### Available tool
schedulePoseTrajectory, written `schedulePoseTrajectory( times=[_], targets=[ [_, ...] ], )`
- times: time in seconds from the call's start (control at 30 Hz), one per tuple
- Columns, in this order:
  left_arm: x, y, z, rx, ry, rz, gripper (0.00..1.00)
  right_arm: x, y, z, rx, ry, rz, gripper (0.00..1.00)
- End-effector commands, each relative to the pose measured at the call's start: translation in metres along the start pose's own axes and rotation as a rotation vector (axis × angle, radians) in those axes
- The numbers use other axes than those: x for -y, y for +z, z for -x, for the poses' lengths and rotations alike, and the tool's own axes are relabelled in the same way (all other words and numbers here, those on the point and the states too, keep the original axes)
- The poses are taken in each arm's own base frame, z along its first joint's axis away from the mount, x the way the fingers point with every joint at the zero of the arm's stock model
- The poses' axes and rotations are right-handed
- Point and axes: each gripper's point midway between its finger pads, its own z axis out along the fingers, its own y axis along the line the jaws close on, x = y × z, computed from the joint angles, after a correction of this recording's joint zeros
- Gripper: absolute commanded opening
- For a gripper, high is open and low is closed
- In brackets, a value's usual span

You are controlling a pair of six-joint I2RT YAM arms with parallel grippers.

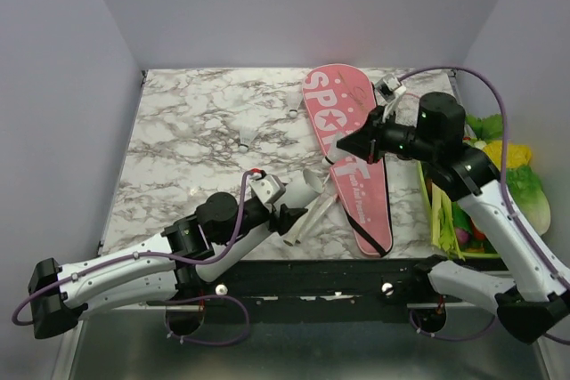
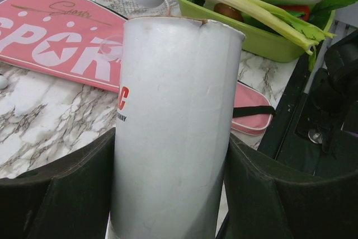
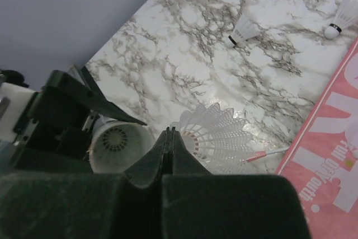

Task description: Pack up the badminton gear

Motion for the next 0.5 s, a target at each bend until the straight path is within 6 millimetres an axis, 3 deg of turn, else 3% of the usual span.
schedulePoseTrajectory(
  times=[0.0, 0.2, 0.47],
  targets=[
    [0.008, -0.001, -0.054, -0.138, -0.180, 0.007, 0.00, -0.026, -0.030, -0.001, 0.051, 0.018, 0.042, 0.01],
    [0.009, 0.004, -0.056, -0.124, -0.204, 0.011, 0.00, -0.049, -0.047, -0.004, 0.069, 0.032, 0.114, 0.01],
    [0.014, 0.004, -0.048, -0.076, -0.238, -0.016, 0.00, -0.056, -0.039, -0.016, 0.061, 0.066, 0.175, 0.01]
  ],
)
